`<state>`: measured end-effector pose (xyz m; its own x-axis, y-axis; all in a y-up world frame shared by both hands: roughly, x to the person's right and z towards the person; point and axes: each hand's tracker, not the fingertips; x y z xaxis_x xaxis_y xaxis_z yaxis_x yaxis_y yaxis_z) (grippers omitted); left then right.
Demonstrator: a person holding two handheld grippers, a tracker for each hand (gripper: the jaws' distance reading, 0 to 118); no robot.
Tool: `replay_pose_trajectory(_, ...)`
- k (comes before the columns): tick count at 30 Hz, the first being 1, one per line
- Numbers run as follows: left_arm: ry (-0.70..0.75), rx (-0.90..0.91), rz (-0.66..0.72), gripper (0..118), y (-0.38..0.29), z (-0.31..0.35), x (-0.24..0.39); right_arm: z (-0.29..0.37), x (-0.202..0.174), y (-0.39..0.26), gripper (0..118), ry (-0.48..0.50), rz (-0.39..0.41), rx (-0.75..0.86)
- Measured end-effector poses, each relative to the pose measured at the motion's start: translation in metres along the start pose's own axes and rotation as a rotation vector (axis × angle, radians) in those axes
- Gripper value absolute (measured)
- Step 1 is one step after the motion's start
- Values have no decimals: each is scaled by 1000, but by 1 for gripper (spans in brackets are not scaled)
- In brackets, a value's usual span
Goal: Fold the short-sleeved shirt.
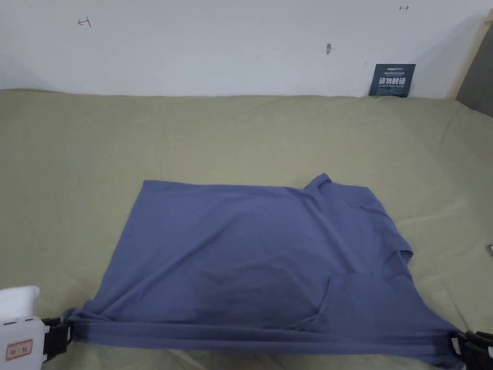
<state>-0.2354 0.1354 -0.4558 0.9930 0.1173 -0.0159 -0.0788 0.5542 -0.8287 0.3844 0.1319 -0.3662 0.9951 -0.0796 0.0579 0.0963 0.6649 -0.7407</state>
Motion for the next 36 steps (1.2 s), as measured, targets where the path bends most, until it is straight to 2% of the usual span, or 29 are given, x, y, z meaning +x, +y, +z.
replay_pose_trajectory(5, 0, 28, -36, 1, 49, -10, 6, -10, -6, 56, 6, -3, 23, 39)
replay_pose_trajectory(12, -17, 13, -28, 1, 118, -59, 13, -66, 0, 124, 6, -10, 22, 9)
replay_pose_trajectory(18, -3, -31, -36, 1, 152, -113, 28, -129, 2, 153, 7, -40, 55, -61)
replay_pose_trajectory(22, 5, -61, -30, 1, 156, -138, 32, -157, 8, 157, 9, -40, 19, -91)
replay_pose_trajectory(23, 2, -64, -18, 9, 157, -142, 31, -159, 10, 155, 22, -32, -10, -100)
replay_pose_trajectory(24, -16, -61, -1, 44, 156, -143, 30, -159, 12, 153, 65, -30, -23, -98)
replay_pose_trajectory(25, -17, -52, -2, 89, 154, -142, 30, -157, 12, 152, 94, -34, -34, -95)
replay_pose_trajectory(26, -5, -38, 6, 118, 150, -140, 29, -153, 12, 148, 106, -36, -46, -96)
replay_pose_trajectory(28, -5, 1, 14, 114, 139, -131, 29, -140, 15, 140, 107, -17, -67, -65)
replay_pose_trajectory(34, 14, 25, 18, 111, 107, -88, 14, -92, 9, 106, 105, -26, -73, -30)
replay_pose_trajectory(35, 17, 36, 21, 101, 99, -80, 12, -82, 7, 97, 100, -34, -80, 23)
replay_pose_trajectory(36, 16, 37, 20, 64, 92, -76, 10, -77, 6, 90, 76, -46, -82, 26)
